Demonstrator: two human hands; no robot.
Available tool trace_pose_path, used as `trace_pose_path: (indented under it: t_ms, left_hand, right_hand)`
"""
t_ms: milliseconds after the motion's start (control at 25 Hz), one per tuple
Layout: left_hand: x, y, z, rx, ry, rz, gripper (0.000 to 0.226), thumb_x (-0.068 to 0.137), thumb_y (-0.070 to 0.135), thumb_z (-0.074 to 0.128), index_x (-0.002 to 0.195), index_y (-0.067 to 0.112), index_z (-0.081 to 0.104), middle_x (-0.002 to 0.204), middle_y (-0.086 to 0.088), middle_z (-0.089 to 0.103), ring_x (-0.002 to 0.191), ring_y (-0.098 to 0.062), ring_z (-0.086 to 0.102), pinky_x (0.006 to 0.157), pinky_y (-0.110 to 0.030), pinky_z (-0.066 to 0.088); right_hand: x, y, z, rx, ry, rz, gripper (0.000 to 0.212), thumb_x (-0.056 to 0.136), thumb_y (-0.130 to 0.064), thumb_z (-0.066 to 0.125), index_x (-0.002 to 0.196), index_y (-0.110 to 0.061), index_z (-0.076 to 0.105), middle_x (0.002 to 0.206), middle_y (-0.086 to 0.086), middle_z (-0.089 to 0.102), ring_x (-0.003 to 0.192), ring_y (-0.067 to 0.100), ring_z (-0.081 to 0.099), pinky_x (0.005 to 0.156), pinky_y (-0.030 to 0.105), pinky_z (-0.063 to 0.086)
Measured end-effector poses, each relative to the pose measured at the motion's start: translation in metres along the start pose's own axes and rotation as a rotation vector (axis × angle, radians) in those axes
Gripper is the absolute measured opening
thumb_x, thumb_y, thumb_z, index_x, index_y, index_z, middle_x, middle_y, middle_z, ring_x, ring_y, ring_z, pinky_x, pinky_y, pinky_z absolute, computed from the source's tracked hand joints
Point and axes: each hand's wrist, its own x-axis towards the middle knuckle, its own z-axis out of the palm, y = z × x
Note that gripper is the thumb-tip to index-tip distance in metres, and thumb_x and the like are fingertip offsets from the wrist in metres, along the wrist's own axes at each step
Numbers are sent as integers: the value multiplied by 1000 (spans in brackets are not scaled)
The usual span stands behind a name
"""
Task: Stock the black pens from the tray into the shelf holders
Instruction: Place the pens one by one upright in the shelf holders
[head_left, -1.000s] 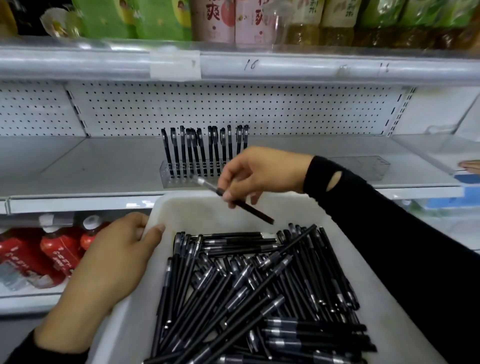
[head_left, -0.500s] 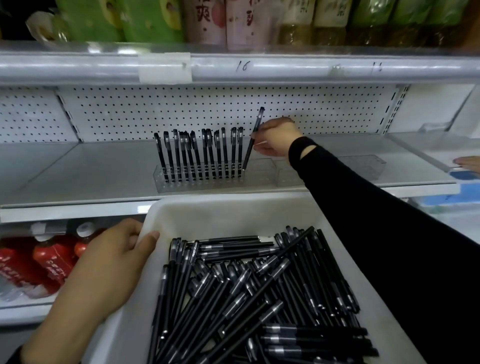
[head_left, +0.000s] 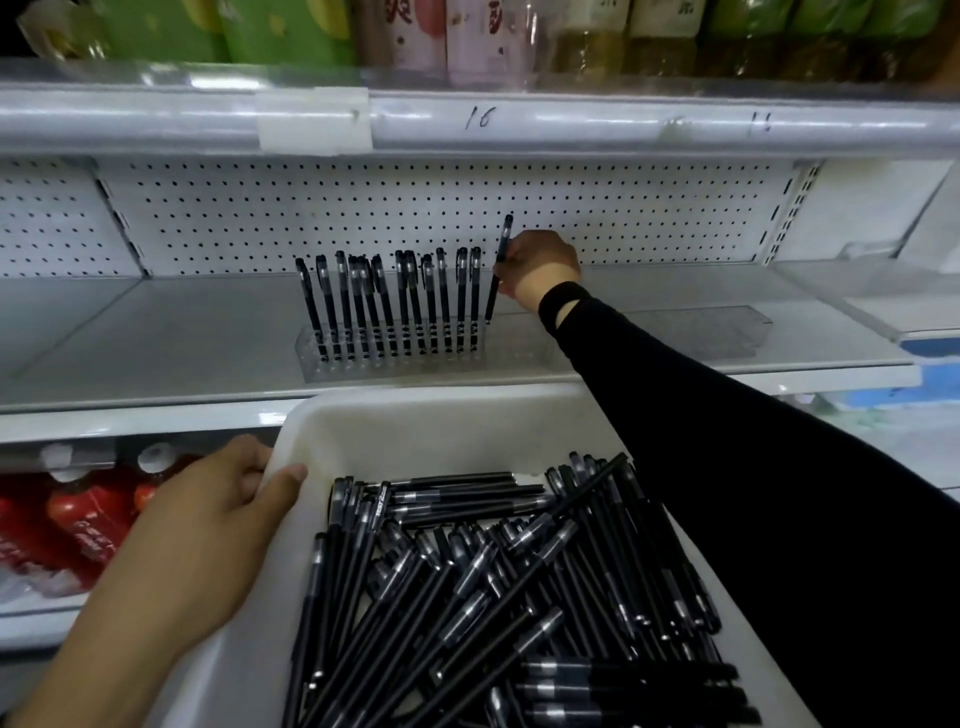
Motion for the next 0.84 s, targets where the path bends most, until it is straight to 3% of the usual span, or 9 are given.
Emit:
trace_pose_path:
  t_ms: [120, 320, 440, 520, 680, 840]
  left_hand:
    - [-1, 1, 0, 0, 4, -3, 20, 95, 37, 56, 82, 25, 65, 65, 14, 72, 64, -12, 67, 63, -35, 49]
    - [-1, 2, 0, -21, -10, -10, 19, 95, 38, 56, 83, 26, 66, 64, 11, 73, 65, -14, 68, 67, -38, 52]
    - [0, 2, 0, -30, -10, -18, 18, 95, 37, 56, 85, 26, 66, 66, 11, 73, 66, -13, 69, 66, -36, 52]
    - [0, 2, 0, -33, -8, -20, 18, 94, 38, 56, 86, 26, 67, 67, 13, 74, 66, -11, 69, 67, -36, 52]
    - [0, 0, -2, -44, -10, -20, 19, 94, 39, 56, 87, 25, 67, 68, 10, 74, 66, -14, 70, 70, -41, 55]
    - [-2, 1, -1, -25, 24, -6, 18, 94, 36, 57, 83, 24, 66, 65, 13, 73, 64, -12, 68, 63, -33, 48]
  right_hand:
    - [3, 2, 10, -108, -61, -36, 25, 94, -26, 62, 73, -13, 64, 74, 3, 61, 74, 22, 60, 67, 23, 39]
    - [8, 9, 26, -81, -120, -2, 18, 90, -24, 65, 77, -11, 65, 73, 3, 64, 65, 19, 58, 66, 23, 45]
    - [11, 8, 28, -95, -116, -1, 17, 89, -21, 66, 75, -11, 64, 64, 0, 55, 64, 19, 55, 68, 26, 50]
    - [10, 8, 28, -106, -124, 16, 14, 88, -21, 68, 79, -10, 64, 65, 0, 55, 63, 18, 55, 72, 28, 54]
    - [1, 3, 16, -173, -157, 62, 23, 86, -29, 73, 90, -10, 59, 78, 3, 58, 76, 22, 59, 67, 27, 46]
    - [-24, -2, -8, -211, -101, -24, 30, 88, -36, 70, 88, -7, 63, 87, 6, 65, 68, 18, 57, 65, 30, 47]
